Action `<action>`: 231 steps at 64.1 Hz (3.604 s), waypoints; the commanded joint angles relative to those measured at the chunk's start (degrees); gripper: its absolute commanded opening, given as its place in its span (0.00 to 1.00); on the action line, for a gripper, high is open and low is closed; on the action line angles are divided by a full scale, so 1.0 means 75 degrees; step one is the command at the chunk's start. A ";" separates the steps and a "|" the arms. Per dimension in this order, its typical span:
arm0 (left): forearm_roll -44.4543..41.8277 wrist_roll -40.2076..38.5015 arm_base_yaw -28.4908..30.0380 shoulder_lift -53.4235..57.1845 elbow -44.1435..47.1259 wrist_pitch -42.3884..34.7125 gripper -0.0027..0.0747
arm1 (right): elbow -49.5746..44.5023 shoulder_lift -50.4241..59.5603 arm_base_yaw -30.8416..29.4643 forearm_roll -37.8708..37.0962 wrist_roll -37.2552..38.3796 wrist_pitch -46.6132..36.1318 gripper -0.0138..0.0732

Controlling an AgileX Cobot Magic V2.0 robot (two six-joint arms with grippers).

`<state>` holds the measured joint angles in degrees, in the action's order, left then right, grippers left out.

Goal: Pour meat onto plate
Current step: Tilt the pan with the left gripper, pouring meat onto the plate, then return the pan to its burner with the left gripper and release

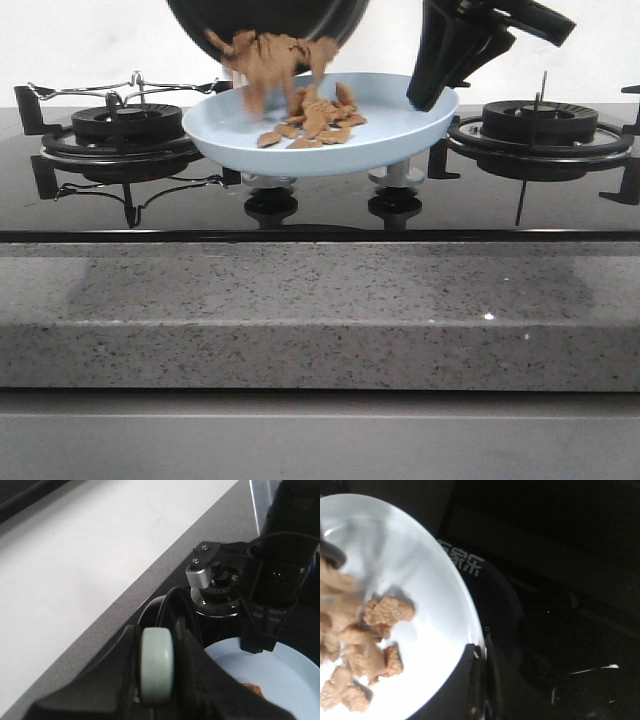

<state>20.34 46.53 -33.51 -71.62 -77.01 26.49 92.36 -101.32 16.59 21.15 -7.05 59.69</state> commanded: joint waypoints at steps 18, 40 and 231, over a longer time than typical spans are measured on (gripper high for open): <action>-0.0521 -0.0039 -0.0375 0.0460 -0.0256 -0.0759 0.01 | 0.0172 0.0461 0.0006 0.0238 -0.0089 -0.0201 0.09; 0.0265 -0.0762 0.0224 0.0460 -0.0256 -0.0999 0.01 | 0.0172 0.0461 0.0006 0.0238 -0.0089 -0.0201 0.09; 0.8414 -0.0928 0.6822 -0.3108 0.0566 0.3525 0.55 | 0.0172 0.0461 0.0006 0.0238 -0.0089 -0.0187 0.09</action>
<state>81.99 40.78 17.52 -98.08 -70.99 49.82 92.15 -101.32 16.59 21.15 -7.10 59.79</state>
